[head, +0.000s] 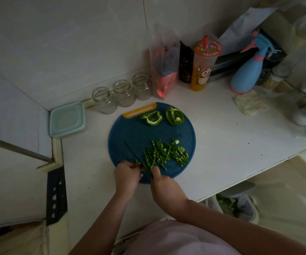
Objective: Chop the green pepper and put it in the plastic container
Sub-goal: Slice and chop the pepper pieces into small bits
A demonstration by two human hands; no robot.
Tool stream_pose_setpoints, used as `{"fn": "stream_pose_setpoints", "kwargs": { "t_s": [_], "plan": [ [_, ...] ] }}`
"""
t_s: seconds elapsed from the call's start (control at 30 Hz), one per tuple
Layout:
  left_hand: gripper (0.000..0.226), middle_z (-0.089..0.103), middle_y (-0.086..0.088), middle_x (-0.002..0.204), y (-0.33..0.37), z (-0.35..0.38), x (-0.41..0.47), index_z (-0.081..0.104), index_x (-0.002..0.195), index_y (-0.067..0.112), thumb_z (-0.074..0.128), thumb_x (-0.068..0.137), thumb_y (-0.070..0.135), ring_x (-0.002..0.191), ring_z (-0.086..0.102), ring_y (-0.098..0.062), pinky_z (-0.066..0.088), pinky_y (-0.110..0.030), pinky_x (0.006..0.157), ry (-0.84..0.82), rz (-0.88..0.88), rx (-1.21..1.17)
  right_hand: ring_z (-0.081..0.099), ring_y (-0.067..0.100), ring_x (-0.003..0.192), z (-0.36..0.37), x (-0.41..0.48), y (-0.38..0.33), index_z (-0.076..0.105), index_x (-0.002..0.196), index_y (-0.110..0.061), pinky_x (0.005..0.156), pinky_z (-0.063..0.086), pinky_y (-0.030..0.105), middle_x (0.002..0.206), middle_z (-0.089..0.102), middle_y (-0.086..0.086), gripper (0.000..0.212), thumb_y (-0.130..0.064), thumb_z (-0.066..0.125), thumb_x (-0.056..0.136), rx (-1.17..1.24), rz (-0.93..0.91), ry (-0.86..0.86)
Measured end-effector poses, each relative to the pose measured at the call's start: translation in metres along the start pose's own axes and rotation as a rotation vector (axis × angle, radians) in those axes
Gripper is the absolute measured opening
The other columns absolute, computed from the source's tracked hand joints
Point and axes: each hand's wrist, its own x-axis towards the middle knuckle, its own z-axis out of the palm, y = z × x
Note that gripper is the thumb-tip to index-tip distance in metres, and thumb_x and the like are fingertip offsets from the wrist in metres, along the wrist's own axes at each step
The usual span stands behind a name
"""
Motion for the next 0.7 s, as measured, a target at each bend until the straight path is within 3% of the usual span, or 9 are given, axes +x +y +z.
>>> {"fn": "stream_pose_setpoints", "kwargs": {
  "t_s": [0.2, 0.33, 0.5, 0.57, 0.63, 0.7],
  "plan": [
    [0.016, 0.066, -0.005, 0.055, -0.002, 0.001, -0.001, 0.063, 0.063, 0.007, 0.061, 0.078, 0.001, 0.051, 0.066, -0.015, 0.058, -0.034, 0.059, -0.010, 0.019, 0.037, 0.054, 0.035, 0.071, 0.002, 0.001, 0.005, 0.026, 0.135, -0.004, 0.052, 0.028, 0.034, 0.094, 0.062, 0.017, 0.041, -0.007, 0.034, 0.095, -0.125, -0.008, -0.031],
    [0.012, 0.067, -0.004, 0.057, -0.003, 0.002, 0.000, 0.063, 0.065, 0.008, 0.064, 0.076, 0.004, 0.052, 0.066, -0.016, 0.058, -0.038, 0.062, -0.004, 0.021, 0.050, 0.047, 0.030, 0.067, 0.003, 0.000, 0.006, 0.022, 0.140, -0.002, 0.053, 0.028, 0.034, 0.097, 0.061, 0.018, 0.047, -0.006, 0.034, 0.094, -0.158, -0.038, -0.034],
    [0.019, 0.067, -0.004, 0.057, -0.008, 0.004, 0.001, 0.061, 0.057, 0.013, 0.066, 0.074, 0.007, 0.059, 0.067, -0.022, 0.057, -0.042, 0.064, 0.019, 0.054, 0.071, 0.057, 0.036, 0.077, 0.008, 0.000, 0.009, 0.022, 0.140, -0.003, 0.057, 0.030, 0.036, 0.098, 0.060, 0.018, 0.048, -0.006, 0.034, 0.094, -0.185, -0.045, -0.051],
    [0.006, 0.068, -0.006, 0.064, -0.013, 0.007, 0.003, 0.063, 0.069, 0.010, 0.066, 0.074, 0.011, 0.064, 0.067, -0.024, 0.058, -0.042, 0.063, 0.036, 0.059, 0.079, 0.059, 0.037, 0.081, 0.007, 0.000, 0.009, 0.021, 0.140, -0.003, 0.060, 0.032, 0.036, 0.099, 0.059, 0.018, 0.048, -0.005, 0.033, 0.094, -0.206, -0.051, -0.054],
    [0.009, 0.068, -0.007, 0.072, -0.016, 0.009, 0.005, 0.063, 0.080, 0.007, 0.065, 0.075, 0.014, 0.067, 0.067, -0.025, 0.058, -0.040, 0.062, 0.058, 0.075, 0.078, 0.059, 0.037, 0.083, 0.007, 0.001, 0.010, 0.021, 0.140, -0.003, 0.061, 0.033, 0.037, 0.100, 0.058, 0.018, 0.047, -0.005, 0.033, 0.094, -0.225, -0.057, -0.055],
    [0.007, 0.068, -0.006, 0.072, -0.015, 0.009, 0.004, 0.066, 0.079, 0.006, 0.063, 0.077, 0.012, 0.069, 0.066, -0.025, 0.056, -0.036, 0.062, 0.058, 0.123, 0.129, 0.059, 0.037, 0.082, 0.006, 0.001, 0.010, 0.024, 0.138, -0.004, 0.061, 0.034, 0.037, 0.100, 0.058, 0.017, 0.045, -0.005, 0.032, 0.094, -0.233, -0.060, -0.055]
  ]
}}
